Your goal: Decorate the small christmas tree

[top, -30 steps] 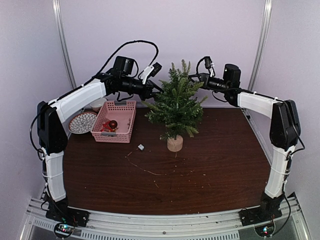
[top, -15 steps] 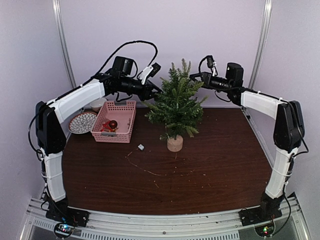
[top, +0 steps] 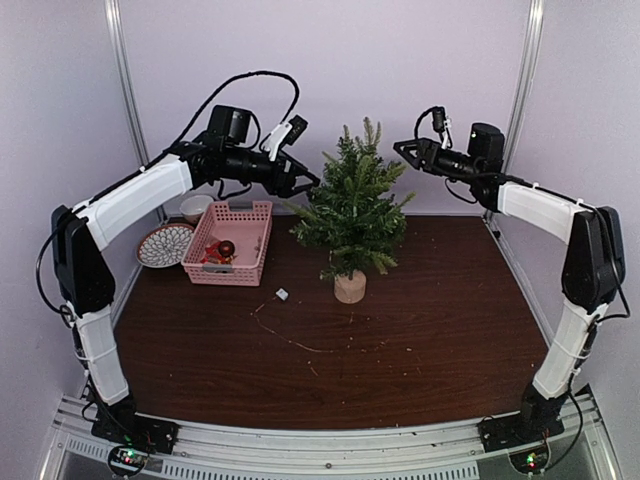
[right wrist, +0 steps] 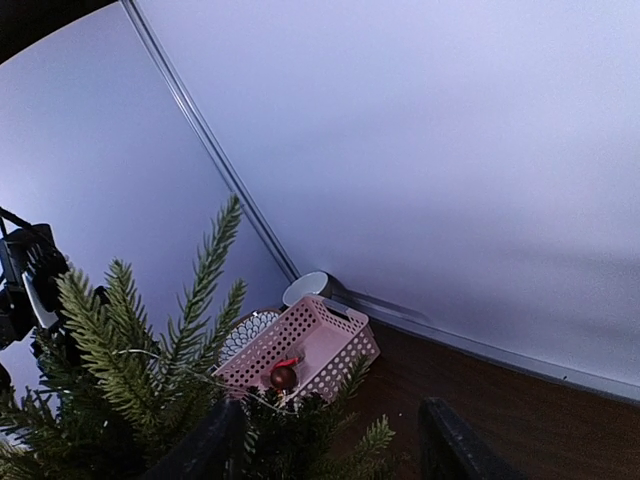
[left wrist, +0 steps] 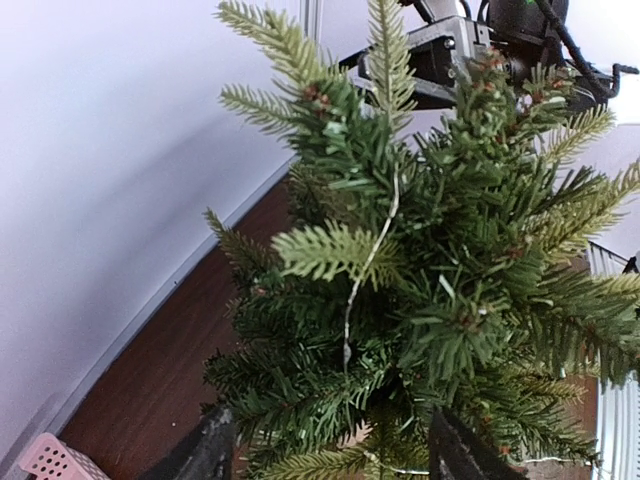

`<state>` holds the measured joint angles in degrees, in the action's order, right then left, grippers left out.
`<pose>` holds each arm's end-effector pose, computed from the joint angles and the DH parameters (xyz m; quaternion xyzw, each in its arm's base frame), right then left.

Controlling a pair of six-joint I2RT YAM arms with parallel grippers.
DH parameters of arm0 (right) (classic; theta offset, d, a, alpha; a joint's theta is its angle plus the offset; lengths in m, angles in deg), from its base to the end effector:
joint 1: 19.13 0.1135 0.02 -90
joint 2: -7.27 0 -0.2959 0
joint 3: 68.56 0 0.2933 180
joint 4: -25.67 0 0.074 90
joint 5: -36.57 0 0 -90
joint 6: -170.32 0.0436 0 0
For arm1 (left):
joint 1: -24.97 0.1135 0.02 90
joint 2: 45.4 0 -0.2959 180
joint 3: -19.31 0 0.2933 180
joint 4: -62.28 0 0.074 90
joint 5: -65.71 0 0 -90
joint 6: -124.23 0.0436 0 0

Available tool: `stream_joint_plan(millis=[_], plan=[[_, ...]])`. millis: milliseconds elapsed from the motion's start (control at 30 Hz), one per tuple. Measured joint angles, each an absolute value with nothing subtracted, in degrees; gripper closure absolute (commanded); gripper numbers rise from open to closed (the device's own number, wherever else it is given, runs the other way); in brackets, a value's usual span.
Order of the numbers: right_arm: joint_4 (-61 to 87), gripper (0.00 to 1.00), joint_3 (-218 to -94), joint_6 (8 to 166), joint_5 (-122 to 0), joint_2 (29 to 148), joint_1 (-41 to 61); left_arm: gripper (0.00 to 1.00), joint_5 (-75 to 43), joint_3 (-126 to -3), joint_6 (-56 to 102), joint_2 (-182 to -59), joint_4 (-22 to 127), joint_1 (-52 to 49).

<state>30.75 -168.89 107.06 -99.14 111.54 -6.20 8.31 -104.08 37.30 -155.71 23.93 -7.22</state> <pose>0.4706 0.1401 0.3822 -0.1978 0.6737 0.4790 0.5267 0.4178 -0.2908 0.4101 0.3887 0.7271 -0.3586 0.4377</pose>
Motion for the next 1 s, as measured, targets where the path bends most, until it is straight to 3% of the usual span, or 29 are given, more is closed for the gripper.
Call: stream_joint_plan(millis=[167,267,667,867,1000], plan=[[30.9,0.21,-164.3,107.0,-97.0,106.5,-6.9,0.26,7.9,-100.0,36.1,-152.3,25.7,-6.6],[30.7,0.18,-159.4,106.3,-95.5,101.7,-7.5,0.25,7.4,-91.5,34.4,-146.7,29.5,-5.4],[24.5,0.19,-136.3,101.3,-91.6,77.1,-6.5,0.33,1.0,-52.6,31.2,-121.7,41.6,-3.1],[16.2,0.21,-126.0,97.7,-87.9,65.9,1.0,0.36,-5.7,-41.4,30.0,-121.4,41.4,-4.1],[11.8,0.23,-123.3,95.6,-86.1,61.2,5.3,0.43,-9.2,-41.6,30.3,-125.8,40.8,-6.5]])
